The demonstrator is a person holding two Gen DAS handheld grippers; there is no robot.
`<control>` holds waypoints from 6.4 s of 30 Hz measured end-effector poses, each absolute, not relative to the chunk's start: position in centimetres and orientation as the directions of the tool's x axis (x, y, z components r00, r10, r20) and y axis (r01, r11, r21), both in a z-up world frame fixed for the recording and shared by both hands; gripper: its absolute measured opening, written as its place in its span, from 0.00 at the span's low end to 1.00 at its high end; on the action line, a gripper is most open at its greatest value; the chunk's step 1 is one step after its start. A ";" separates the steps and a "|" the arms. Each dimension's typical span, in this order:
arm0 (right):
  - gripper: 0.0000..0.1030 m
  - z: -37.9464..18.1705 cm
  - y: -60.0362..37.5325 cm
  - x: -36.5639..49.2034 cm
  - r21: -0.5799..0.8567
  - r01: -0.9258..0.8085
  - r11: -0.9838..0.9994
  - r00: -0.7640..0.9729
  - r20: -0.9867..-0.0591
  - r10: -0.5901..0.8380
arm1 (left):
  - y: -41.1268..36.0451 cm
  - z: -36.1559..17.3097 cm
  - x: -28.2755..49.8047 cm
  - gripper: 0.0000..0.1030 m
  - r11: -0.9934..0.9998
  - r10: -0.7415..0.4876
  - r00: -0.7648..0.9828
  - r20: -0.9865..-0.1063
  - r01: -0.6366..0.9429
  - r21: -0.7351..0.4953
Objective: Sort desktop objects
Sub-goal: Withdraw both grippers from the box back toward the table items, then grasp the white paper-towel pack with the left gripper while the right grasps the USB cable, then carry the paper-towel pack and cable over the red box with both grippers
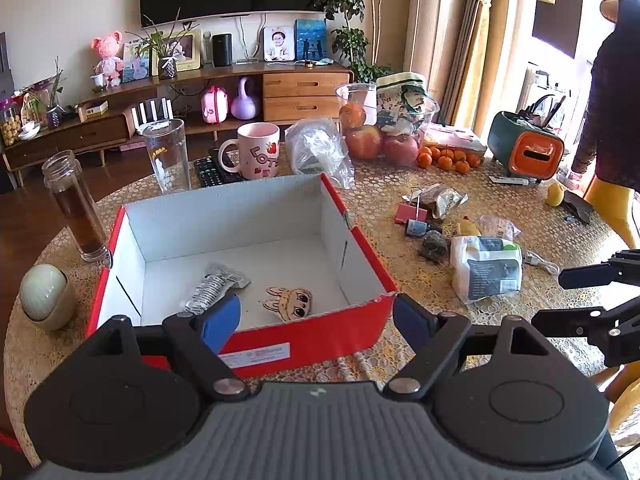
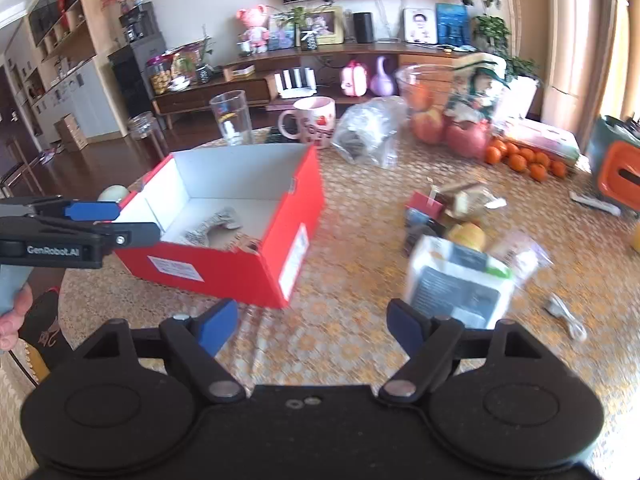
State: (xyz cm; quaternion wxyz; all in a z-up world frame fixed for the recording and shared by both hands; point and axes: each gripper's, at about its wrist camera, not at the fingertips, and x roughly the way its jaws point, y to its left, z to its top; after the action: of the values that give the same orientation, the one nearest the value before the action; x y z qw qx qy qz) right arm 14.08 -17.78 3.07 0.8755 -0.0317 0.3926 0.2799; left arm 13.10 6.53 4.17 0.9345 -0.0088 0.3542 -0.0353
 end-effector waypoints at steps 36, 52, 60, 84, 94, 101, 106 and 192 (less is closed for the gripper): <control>0.83 -3.6 -35.8 16.6 0.094 -0.252 0.963 0.649 -0.722 0.241 | -10.5 -2.2 17.1 1.00 0.969 -0.230 0.696 -0.680 0.226 -0.097; 0.82 -7.7 -37.3 22.7 0.070 -0.242 0.968 0.623 -0.754 0.211 | -14.7 -5.8 22.8 1.00 0.971 -0.203 0.642 -0.740 0.227 -0.070; 0.79 -10.2 -37.2 26.5 0.036 -0.257 0.966 0.603 -0.775 0.189 | -16.3 -7.6 26.2 1.00 0.971 -0.189 0.637 -0.748 0.236 -0.044; 0.74 -11.8 -34.9 30.7 0.005 -0.329 0.944 0.601 -0.770 0.213 | -19.7 -10.6 27.9 1.00 0.926 -0.167 0.679 -0.715 0.357 0.123; 0.23 -11.2 -34.2 29.9 0.002 -0.342 0.940 0.606 -0.764 0.222 | -19.1 -9.6 26.4 0.48 0.904 -0.263 0.676 -0.688 0.422 0.069; 0.11 -10.8 -33.9 28.7 -0.004 -0.336 0.942 0.592 -0.779 0.208 | -18.5 -8.6 25.4 0.27 0.900 -0.306 0.669 -0.678 0.435 0.023; 0.11 -10.0 -33.8 27.2 0.015 -0.327 0.945 0.590 -0.778 0.217 | -17.1 -7.8 24.6 0.19 0.912 -0.321 0.676 -0.663 0.409 -0.025; 0.11 4.1 -5.2 21.3 0.120 -0.640 0.759 0.473 -0.717 0.513 | 12.7 5.7 18.4 0.05 0.971 -0.186 0.872 -0.452 0.093 -0.220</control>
State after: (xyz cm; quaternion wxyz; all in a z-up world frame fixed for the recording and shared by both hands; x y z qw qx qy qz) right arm 21.29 -5.17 4.14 0.8542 -0.0825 0.3868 0.3375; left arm 18.45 12.66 5.71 0.9628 -0.0960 0.2419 -0.0725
